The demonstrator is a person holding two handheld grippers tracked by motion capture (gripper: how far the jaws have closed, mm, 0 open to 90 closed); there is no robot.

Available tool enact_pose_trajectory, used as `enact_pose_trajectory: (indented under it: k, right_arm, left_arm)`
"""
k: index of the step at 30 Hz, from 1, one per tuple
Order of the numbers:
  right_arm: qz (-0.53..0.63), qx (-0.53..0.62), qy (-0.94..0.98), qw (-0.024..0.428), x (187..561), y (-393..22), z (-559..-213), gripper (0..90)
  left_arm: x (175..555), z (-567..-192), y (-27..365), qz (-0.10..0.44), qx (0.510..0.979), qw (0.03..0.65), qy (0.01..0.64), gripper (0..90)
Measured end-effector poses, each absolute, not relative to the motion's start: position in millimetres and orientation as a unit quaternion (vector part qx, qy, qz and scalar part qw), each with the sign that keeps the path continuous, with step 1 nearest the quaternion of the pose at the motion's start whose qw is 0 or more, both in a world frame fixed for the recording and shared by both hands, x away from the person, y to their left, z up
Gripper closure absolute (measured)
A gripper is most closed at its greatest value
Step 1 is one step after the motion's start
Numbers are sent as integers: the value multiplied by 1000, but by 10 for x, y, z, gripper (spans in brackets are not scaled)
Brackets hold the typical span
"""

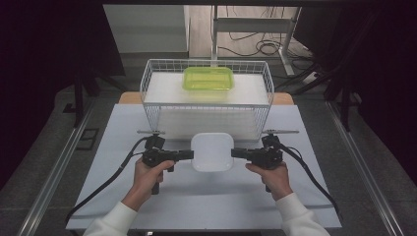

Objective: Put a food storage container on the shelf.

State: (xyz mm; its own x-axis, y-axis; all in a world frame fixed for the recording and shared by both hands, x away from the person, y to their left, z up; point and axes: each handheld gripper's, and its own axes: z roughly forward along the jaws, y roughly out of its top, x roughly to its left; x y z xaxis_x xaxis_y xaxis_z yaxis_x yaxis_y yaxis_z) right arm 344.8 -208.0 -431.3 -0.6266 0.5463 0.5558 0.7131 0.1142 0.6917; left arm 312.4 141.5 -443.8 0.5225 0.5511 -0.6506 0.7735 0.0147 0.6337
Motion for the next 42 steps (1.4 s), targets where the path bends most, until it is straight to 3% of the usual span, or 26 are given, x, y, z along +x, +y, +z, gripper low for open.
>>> enact_pose_trajectory:
  k: [42]
  right_arm:
    - [-548, -379, -745, 35, 3598, -1950, -3740, 778]
  left_arm:
    - [3347, -3915, 1543, -72, 691, 552, 461, 792]
